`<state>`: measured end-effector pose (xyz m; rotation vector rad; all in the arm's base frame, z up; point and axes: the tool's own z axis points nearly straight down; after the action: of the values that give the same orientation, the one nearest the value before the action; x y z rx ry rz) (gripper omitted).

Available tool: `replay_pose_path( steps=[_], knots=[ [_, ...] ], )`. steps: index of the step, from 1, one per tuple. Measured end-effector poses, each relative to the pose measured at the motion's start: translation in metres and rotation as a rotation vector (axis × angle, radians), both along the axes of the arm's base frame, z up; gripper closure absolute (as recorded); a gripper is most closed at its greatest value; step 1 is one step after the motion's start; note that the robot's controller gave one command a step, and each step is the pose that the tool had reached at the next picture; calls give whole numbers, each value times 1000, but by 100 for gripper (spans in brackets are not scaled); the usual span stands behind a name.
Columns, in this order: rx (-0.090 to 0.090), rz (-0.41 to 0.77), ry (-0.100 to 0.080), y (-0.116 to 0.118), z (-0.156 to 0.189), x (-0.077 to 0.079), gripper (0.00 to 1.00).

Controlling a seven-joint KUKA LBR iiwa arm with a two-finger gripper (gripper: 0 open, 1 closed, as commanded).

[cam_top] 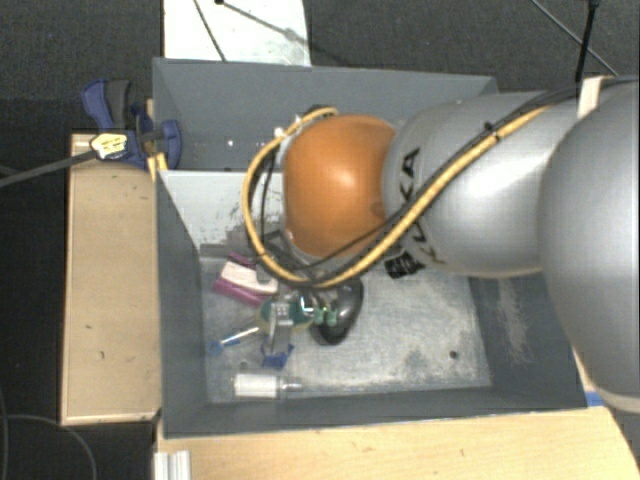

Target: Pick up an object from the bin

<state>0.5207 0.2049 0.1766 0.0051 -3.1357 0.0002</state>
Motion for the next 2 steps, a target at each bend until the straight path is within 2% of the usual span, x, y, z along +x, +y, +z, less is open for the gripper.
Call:
replay_pose_path(
  steps=[1,2],
  knots=[
    [0,24,-3,-76,-109,59,0],
    [3,20,-6,-74,-108,59,0]
  ],
)
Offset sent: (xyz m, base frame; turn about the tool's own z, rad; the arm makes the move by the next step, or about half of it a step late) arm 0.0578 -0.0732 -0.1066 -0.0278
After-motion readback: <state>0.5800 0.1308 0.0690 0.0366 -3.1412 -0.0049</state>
